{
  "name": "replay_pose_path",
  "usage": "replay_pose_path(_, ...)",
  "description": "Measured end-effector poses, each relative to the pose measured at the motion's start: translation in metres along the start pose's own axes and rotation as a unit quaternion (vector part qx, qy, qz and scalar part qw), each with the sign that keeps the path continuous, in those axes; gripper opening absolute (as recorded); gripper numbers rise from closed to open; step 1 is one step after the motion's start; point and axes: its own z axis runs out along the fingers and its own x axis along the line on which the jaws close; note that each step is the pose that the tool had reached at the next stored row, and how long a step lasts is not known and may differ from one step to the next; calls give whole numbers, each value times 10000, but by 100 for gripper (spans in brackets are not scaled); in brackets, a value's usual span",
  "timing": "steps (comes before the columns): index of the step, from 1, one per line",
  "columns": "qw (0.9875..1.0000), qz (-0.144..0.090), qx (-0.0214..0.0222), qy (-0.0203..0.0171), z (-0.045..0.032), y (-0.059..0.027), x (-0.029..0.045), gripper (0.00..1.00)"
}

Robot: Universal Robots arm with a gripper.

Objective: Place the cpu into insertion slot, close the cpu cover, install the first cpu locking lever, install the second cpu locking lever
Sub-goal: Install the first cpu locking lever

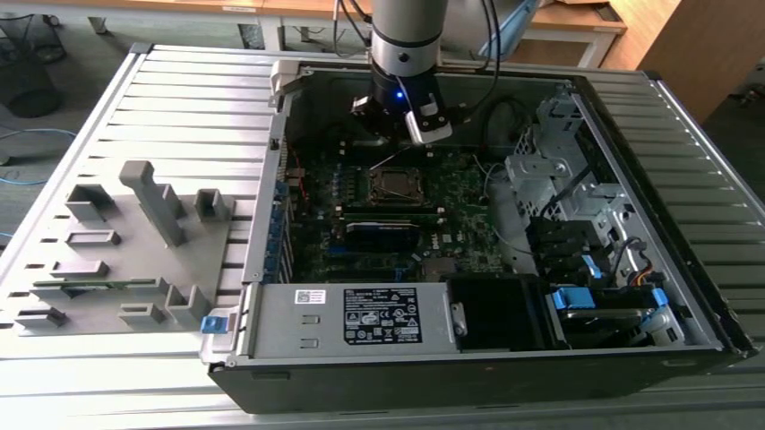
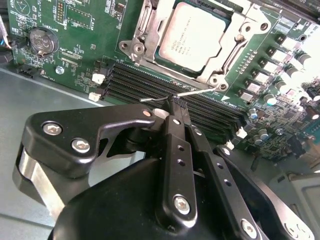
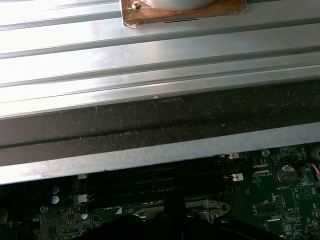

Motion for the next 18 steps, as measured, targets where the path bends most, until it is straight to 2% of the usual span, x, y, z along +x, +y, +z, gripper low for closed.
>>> replay_pose_path(18,10000,0,1,1,29,-4,0,11)
